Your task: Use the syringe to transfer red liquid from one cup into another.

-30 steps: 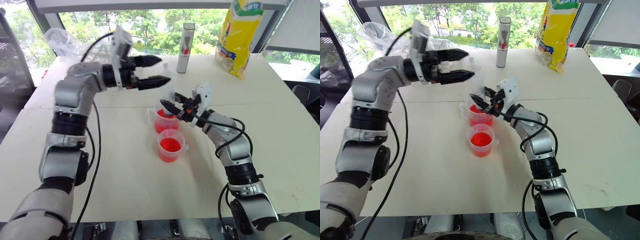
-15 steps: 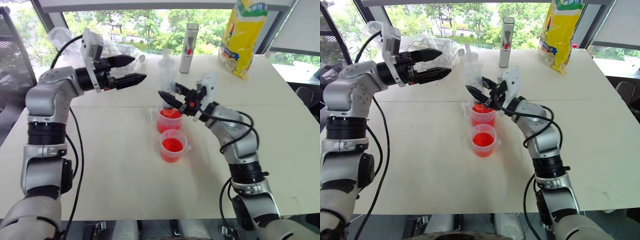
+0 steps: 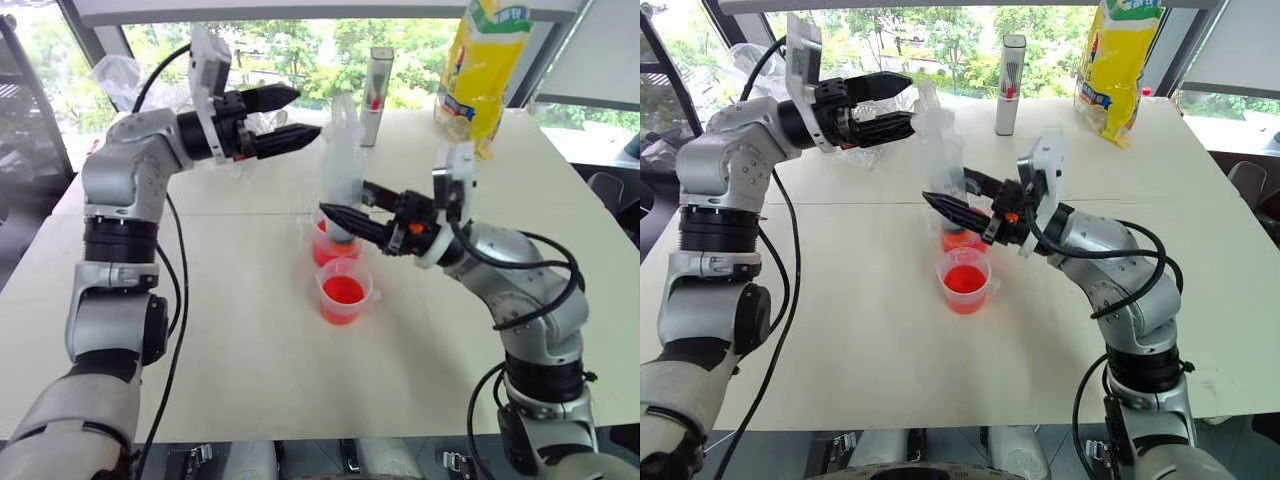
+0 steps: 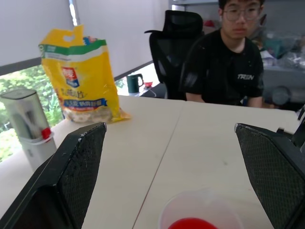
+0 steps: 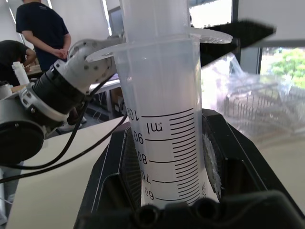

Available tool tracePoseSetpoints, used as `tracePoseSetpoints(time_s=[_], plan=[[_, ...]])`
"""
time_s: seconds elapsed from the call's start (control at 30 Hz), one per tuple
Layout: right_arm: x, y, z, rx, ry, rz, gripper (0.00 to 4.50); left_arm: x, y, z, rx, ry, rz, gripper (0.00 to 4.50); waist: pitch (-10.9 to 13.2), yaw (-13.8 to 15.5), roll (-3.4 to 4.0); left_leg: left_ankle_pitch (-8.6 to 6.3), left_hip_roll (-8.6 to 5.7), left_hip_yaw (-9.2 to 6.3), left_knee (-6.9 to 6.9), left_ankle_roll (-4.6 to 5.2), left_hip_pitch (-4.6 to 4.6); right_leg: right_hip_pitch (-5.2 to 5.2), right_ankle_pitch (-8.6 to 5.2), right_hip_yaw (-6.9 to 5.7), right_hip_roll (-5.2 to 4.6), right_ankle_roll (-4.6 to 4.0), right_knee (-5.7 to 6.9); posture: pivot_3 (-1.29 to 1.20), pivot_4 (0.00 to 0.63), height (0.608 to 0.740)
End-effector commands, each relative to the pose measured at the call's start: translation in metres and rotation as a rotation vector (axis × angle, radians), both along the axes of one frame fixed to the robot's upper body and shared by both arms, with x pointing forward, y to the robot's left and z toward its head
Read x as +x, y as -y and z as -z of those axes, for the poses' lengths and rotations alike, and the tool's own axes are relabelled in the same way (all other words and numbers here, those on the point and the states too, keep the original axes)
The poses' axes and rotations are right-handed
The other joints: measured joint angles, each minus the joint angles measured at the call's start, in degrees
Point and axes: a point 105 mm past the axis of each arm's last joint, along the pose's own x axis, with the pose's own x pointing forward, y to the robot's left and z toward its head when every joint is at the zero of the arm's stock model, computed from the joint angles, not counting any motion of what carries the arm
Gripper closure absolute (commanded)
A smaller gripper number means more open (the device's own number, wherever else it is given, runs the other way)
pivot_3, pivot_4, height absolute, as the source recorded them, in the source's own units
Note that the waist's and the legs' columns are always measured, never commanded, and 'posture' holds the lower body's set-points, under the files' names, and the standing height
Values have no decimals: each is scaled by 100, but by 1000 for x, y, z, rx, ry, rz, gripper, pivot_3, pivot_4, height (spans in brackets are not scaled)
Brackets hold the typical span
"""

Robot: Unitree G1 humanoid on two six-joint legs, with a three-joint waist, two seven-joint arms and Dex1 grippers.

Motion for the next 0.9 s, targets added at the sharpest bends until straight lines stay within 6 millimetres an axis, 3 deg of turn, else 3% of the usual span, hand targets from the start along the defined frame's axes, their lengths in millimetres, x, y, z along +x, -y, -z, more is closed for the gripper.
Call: tracePoseSetpoints(time_s=[0.03, 0.4, 0.9], plan=[[-8, -1, -2, 6, 35, -24, 3113, -13, 7, -17, -1, 34, 78, 53, 0, 1, 0, 0, 0, -1, -1, 0, 1, 0, 0, 0, 2, 0, 0, 0, 150, 740], [-7, 1, 10, -13, 21, -19, 3113, -38, 9, -19, 9, -32, 228, 53, 0, 7, 0, 0, 1, -4, 0, 0, 0, 1, -1, 0, 4, 1, 0, 0, 150, 740], [-3, 1, 13, -22, 27, -15, 3113, -46, -4, -15, 54, -36, 227, 53, 0, 13, 0, 0, 1, -4, 1, 0, 0, 0, -1, 0, 3, 1, 0, 0, 150, 740]])
